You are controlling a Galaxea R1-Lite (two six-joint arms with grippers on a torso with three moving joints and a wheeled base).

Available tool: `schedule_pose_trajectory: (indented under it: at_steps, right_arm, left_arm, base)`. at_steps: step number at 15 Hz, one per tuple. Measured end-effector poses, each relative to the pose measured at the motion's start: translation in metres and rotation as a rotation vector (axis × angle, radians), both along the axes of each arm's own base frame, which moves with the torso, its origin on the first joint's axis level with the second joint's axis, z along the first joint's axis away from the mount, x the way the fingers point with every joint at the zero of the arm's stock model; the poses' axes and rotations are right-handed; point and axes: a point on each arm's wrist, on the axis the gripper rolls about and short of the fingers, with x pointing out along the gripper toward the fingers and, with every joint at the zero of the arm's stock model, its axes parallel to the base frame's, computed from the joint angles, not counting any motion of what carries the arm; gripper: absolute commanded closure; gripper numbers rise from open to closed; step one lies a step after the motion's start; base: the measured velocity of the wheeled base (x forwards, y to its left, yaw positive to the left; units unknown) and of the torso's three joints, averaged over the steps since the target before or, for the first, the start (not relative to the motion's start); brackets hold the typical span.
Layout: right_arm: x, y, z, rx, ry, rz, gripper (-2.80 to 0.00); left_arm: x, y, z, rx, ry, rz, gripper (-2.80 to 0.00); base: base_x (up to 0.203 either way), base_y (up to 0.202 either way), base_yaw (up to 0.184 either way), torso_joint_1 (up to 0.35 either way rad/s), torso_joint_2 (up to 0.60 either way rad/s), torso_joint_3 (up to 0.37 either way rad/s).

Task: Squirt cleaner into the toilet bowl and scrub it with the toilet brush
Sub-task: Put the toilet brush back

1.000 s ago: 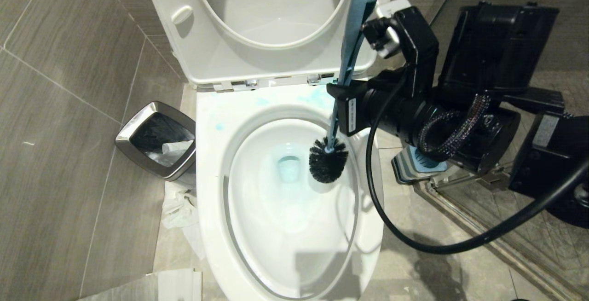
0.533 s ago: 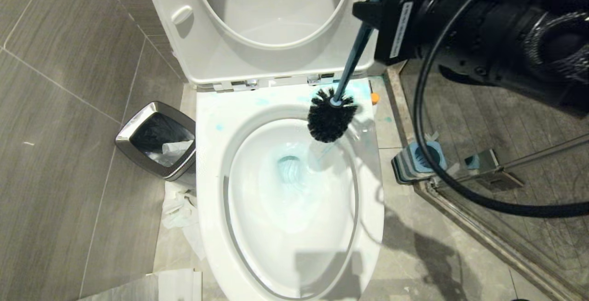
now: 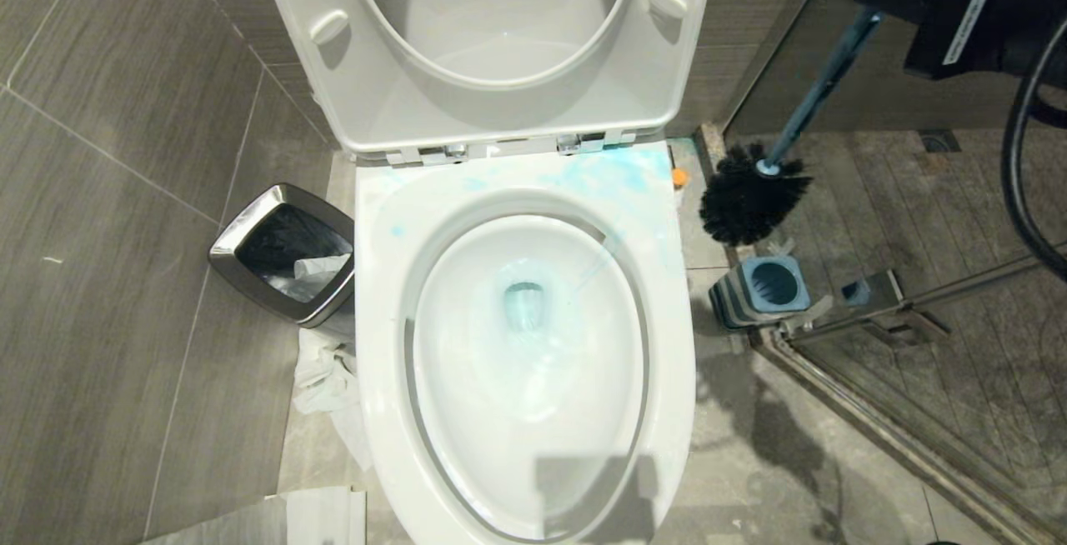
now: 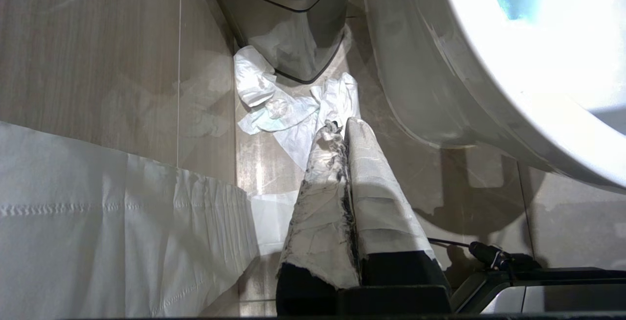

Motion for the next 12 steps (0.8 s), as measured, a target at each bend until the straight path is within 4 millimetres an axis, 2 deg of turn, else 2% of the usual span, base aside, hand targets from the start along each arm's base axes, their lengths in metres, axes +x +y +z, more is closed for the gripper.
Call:
schedule_pose_trajectory:
  at_steps: [2, 4, 7, 12]
  right_arm:
    - [0.012, -0.023, -0.003, -0.007, 0.003, -0.089, 0.0]
    - [0.023, -0.034, -0.016, -0.022, 0.037, -0.138, 0.0]
    - [0.041, -0.042, -0.049, -0.033, 0.065, -0.184, 0.0]
    - [0.069, -0.06, -0.116, -0.04, 0.09, -0.276, 0.0]
  left_arm:
    - [0.0, 0.0, 0.0, 0.0, 0.0, 0.001, 0.0]
    - [0.0, 0.0, 0.0, 0.0, 0.0, 0.001, 0.0]
    - [0.0, 0.0, 0.0, 0.0, 0.0, 0.0, 0.0]
    - [0.0, 0.0, 0.0, 0.0, 0.0, 0.001, 0.0]
  base:
    - [0.0, 0.0, 0.0, 0.0, 0.0, 0.0]
    - [0.0, 0.0, 0.0, 0.0, 0.0, 0.0]
    - [0.0, 0.0, 0.0, 0.0, 0.0, 0.0]
    - [0.0, 0.0, 0.0, 0.0, 0.0, 0.0]
